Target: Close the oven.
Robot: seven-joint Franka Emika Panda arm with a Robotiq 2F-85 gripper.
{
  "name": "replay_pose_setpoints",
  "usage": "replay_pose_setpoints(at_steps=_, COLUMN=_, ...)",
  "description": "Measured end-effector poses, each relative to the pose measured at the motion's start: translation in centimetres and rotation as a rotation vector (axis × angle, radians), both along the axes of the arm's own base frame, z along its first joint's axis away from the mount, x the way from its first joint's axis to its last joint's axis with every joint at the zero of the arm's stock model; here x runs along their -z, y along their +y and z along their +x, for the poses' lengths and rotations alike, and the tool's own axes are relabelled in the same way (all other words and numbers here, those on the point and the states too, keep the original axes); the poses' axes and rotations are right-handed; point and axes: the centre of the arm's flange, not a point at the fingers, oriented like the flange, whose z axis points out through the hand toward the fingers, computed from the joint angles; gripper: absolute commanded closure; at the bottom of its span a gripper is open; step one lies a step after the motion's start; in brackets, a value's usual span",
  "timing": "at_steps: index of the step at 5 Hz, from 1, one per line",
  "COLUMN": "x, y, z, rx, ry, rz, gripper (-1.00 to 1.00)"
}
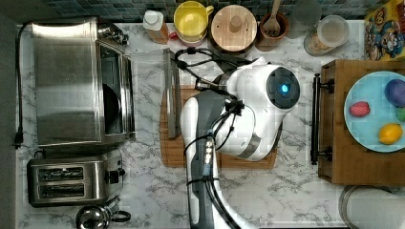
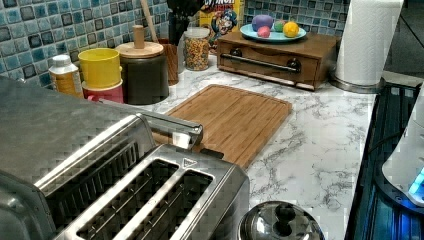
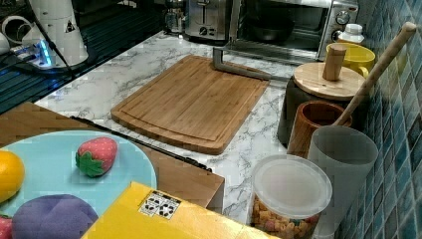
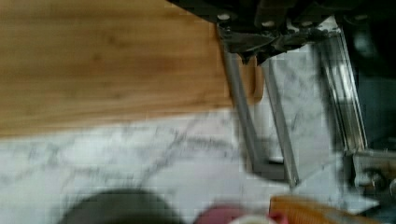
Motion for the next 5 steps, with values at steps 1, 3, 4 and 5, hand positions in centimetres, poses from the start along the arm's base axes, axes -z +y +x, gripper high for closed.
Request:
replay_pose_setpoints(at_steps=1, x=3.1, y=-1.5, z=-0.3, rx=-0.017, ry=-0.018, rz=0.072, gripper=1.0)
replay_pose_setpoints(at_steps=3, x=8.6, y=-1.5, z=-1.6, rx=-0.085, ry=-0.012, rz=0.154, gripper=1.0)
replay_pose_setpoints(at_steps=4, x=11.0, y=-0.2, z=-1.3, rx=-0.144, ry=-0.047, rz=0.177, gripper=1.0)
replay_pose_setpoints(at_steps=5, x=14.5, y=0.8, z=-0.9, rx=-0.097, ry=-0.062, rz=0.204, gripper=1.0)
